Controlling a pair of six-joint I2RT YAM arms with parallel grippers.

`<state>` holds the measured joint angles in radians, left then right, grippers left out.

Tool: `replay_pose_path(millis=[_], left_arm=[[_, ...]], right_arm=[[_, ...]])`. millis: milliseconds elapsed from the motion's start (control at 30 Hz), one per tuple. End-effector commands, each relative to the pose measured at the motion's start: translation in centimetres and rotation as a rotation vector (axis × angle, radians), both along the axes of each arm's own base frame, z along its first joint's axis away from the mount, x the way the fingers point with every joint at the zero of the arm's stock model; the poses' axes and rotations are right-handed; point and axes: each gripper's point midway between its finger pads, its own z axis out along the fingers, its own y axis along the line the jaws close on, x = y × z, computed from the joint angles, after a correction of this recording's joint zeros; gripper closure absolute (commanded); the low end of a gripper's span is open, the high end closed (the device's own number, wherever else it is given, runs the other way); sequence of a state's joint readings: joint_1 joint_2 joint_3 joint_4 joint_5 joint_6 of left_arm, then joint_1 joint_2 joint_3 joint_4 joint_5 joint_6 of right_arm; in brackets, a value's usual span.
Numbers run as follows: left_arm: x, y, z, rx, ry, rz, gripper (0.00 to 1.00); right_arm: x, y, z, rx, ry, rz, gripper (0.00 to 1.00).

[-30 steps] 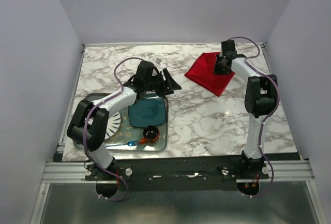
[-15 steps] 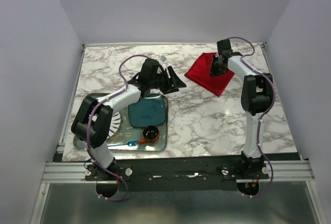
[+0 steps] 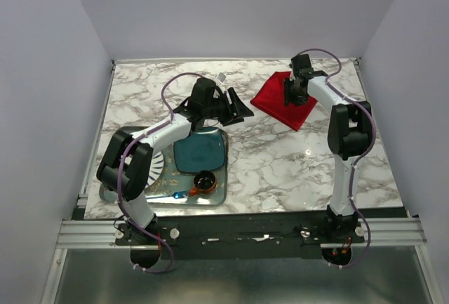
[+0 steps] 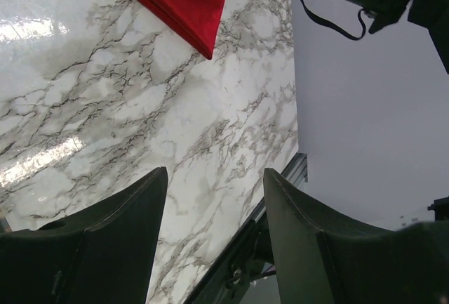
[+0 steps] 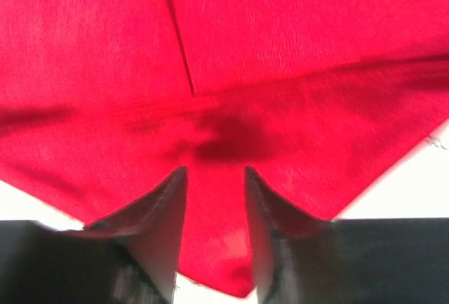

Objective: Fold the napkin, place the utensils inside, and roll it up
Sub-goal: Fold the napkin, then roll the napkin with the utensil

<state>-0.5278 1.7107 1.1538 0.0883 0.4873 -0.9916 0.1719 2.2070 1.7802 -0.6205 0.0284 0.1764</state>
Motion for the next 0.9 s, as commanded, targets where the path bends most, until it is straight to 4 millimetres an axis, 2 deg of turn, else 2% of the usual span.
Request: replay_pose_path(millis=[0,33,100,133,167,233,300,500,600,700,867], left_arm=[[-0.4,-0.3,0.5,-0.018,-0.015,-0.027,0.34],[-0.4,-0.4,0.7,-0.023,-0.019,-0.028,0.34],[-0.6,-0.4,0.6,-0.03,-0.013,-0.03,0.34],[-0.7,-0.3,0.9,-0.038,-0.019,-0.03,0.35],[-0.8,-0.3,0.9,-0.038,-0.021,-0.032,0.35],[-1.0,-0.1,1.0,-0.04,-0.019,-0.029,0.35],[-1.0,0.2,0.9,-0.039,-0.015,-0.024,0.35],[-0.8,1.5,0.9,-0.031,-0.02,0.01,0.35],[-0.7,2.5,0.6,-0.026,-0.02,0.032,0.35],[-0.6,3.5,0.6,-0.03,-0.021,0.058,0.35],[-0.4,4.9,0.7,-0.036,-0.03,0.095,0.35]], right_arm=[[0.2,-0.5,7.1,-0.246,-0.183,0.199,0.43],[-0.2,0.0,8.3,-0.312,-0.205,0.234,0.42],[-1.6,-0.2,8.0,-0.442,-0.194,0.337,0.39],[-1.6,0.7,9.4,-0.49,-0.254,0.371,0.37],[-2.9,0.6,7.7,-0.552,-0.217,0.466,0.36],[-3.8,1.8,6.8,-0.565,-0.21,0.596,0.34],[-5.2,2.0,5.4,-0.615,-0.172,0.699,0.33],[-6.6,3.0,3.5,-0.71,-0.121,0.754,0.33],[-6.5,3.2,3.1,-0.774,-0.14,0.726,0.34],[-6.6,4.1,2.5,-0.766,-0.148,0.725,0.38],[-7.1,5.3,0.4,-0.726,-0.126,0.778,0.44]])
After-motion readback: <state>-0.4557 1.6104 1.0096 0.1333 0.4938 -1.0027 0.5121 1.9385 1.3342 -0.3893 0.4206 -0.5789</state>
